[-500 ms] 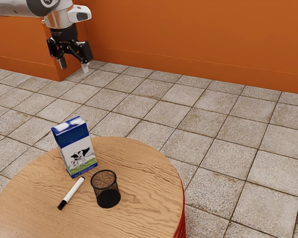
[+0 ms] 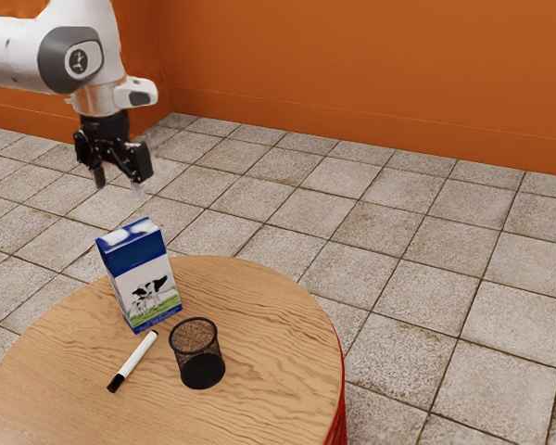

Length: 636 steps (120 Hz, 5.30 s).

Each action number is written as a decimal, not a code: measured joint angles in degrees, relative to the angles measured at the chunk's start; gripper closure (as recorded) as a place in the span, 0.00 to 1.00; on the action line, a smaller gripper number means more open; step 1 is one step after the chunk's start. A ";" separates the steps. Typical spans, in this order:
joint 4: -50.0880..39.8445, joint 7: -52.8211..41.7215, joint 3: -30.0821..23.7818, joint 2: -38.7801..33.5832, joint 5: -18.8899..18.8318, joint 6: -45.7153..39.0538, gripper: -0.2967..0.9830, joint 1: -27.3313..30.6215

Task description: Put the marker into the pen holder.

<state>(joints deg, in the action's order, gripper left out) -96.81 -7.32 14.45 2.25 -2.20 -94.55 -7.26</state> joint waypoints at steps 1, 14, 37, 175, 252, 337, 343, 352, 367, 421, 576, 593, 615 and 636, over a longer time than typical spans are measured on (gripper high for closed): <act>-1.61 -0.03 0.02 -0.85 -0.25 -0.36 0.25 -0.05; -15.39 -0.36 1.20 -8.04 -2.58 -4.65 0.25 -0.36; -32.78 -0.79 2.14 -21.16 -6.30 -11.70 0.25 0.31; -61.73 5.91 9.28 -16.98 -7.03 -48.20 0.25 -7.45; -60.24 8.77 9.28 -7.85 -6.63 -56.63 0.45 -7.55; -60.21 10.91 9.15 -7.75 -7.47 -58.01 0.84 -7.53; -59.91 11.12 9.17 -8.01 -7.50 -57.98 0.85 -8.12; -59.11 11.28 9.15 -8.83 -7.47 -57.75 0.85 -9.39; -57.06 11.53 8.49 -11.16 -7.55 -54.99 0.84 -10.89; -47.54 13.72 6.26 -17.71 -8.19 -31.94 0.85 -11.99; -14.44 14.16 -5.44 9.04 3.88 2.53 0.85 -10.37; -13.77 12.86 -5.36 10.64 3.80 1.36 0.83 -9.24; -13.76 11.38 -5.39 10.23 4.72 0.53 0.53 -9.23; -14.04 7.97 -5.26 -2.29 3.98 -3.71 0.37 -9.30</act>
<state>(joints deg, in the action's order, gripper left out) -110.85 0.66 9.18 -0.04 1.78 -98.26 -16.56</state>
